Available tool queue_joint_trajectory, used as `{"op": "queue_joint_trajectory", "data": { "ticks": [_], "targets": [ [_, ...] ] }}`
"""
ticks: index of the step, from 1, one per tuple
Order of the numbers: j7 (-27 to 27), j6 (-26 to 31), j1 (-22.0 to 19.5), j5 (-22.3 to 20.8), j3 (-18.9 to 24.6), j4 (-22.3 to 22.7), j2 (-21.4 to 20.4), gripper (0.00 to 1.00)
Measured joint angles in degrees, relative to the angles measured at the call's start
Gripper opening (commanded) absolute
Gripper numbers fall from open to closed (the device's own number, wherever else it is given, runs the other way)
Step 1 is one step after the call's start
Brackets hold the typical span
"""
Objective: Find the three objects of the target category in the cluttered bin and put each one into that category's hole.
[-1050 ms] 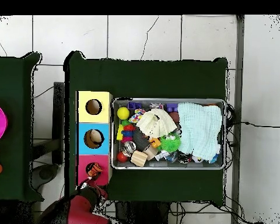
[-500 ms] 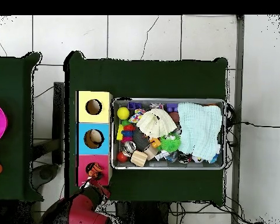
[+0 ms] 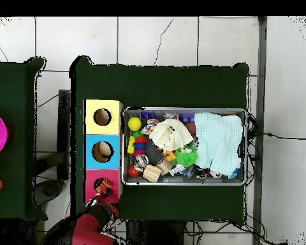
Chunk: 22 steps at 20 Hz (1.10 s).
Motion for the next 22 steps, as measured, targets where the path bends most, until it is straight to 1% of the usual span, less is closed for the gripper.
{"op": "queue_joint_trajectory", "data": {
  "ticks": [8, 12, 18, 20, 22],
  "targets": [
    [0.0, 0.2, 0.2, 0.5, 0.0, 0.0, 0.0, 1.0],
    [0.0, 1.3, 0.3, 0.5, 0.0, 0.0, -0.6, 1.0],
    [0.0, 4.3, 0.2, 0.4, 0.0, 0.0, -3.0, 1.0],
    [0.0, 5.8, -0.1, 0.4, 0.0, 0.0, -4.6, 1.0],
    [0.0, 6.3, -0.2, 0.4, 0.1, 0.0, -5.3, 1.0]
  ]
}}
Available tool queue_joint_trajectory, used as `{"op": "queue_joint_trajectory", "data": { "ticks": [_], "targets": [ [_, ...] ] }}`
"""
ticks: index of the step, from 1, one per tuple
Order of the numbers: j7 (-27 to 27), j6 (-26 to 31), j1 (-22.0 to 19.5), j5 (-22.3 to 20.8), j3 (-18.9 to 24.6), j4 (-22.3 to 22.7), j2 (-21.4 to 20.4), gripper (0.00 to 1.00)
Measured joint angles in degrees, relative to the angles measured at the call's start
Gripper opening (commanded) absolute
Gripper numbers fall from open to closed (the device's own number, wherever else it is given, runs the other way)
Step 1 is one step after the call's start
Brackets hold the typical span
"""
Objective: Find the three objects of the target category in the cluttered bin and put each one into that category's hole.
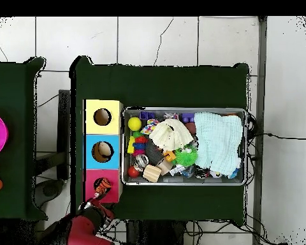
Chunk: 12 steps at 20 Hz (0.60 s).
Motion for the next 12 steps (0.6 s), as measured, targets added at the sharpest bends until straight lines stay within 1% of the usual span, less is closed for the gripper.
{"op": "queue_joint_trajectory", "data": {
  "ticks": [3, 6, 10, 12],
  "targets": [
    [0.0, 0.1, -1.8, 0.0, 1.4, 0.0, -2.0, 1.0],
    [0.0, -1.0, -4.9, 0.0, 3.9, 0.0, -3.2, 1.0],
    [0.0, -5.1, -9.8, -0.2, 8.4, 0.0, -3.9, 1.0],
    [0.0, -8.8, -12.1, -1.1, 10.7, 0.0, -3.7, 1.0]
  ]
}}
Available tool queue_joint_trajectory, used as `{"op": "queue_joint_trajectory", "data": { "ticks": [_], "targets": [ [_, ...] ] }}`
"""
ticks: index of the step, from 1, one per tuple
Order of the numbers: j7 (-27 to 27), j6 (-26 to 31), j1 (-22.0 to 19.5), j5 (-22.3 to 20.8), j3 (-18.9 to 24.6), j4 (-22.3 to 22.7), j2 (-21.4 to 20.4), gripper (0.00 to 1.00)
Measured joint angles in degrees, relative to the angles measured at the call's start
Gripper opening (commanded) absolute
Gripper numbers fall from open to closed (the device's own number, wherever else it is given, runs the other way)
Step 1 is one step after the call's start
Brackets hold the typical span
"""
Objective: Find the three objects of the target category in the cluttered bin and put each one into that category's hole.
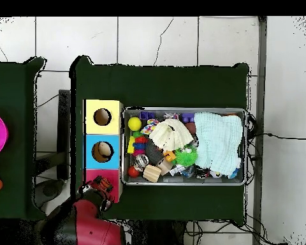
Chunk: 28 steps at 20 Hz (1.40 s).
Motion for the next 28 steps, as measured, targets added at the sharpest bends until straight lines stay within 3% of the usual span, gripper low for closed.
{"op": "queue_joint_trajectory", "data": {
  "ticks": [8, 16, 28],
  "targets": [
    [0.0, -7.3, -2.0, -1.4, 3.6, 0.0, 2.3, 1.0],
    [0.0, -7.3, -0.2, -1.4, 3.9, 0.0, 2.4, 1.0],
    [0.0, -0.4, 1.8, -1.5, 2.7, 0.0, -4.0, 1.0]
  ]
}}
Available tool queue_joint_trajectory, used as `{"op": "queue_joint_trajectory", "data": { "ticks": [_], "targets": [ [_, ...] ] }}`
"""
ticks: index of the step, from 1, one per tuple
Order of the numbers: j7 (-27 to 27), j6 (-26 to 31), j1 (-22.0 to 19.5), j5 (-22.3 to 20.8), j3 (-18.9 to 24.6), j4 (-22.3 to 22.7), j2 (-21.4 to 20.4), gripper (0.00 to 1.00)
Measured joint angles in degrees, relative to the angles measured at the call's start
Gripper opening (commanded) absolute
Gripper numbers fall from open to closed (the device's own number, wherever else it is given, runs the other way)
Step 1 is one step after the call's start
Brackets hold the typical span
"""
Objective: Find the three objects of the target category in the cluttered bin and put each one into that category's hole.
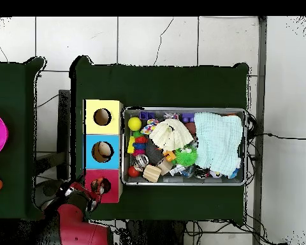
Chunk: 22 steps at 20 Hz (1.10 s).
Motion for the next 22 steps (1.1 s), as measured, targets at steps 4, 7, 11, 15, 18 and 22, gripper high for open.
{"op": "queue_joint_trajectory", "data": {
  "ticks": [4, 7, 11, 15, 18, 22],
  "targets": [
    [0.0, 0.3, -0.6, 0.0, 0.0, 0.0, -0.4, 1.0],
    [0.0, 0.3, -0.9, 0.0, 0.0, 0.0, -0.4, 1.0],
    [0.0, 0.3, -0.9, 0.0, 0.0, 0.0, -0.3, 1.0],
    [0.0, 0.3, -0.9, 0.0, 0.0, 0.0, -0.3, 1.0],
    [0.0, 0.3, -0.9, 0.0, 0.0, 0.0, -0.3, 1.0],
    [0.0, 0.3, -1.0, 0.0, 0.1, 0.0, -0.3, 1.0]
  ]
}}
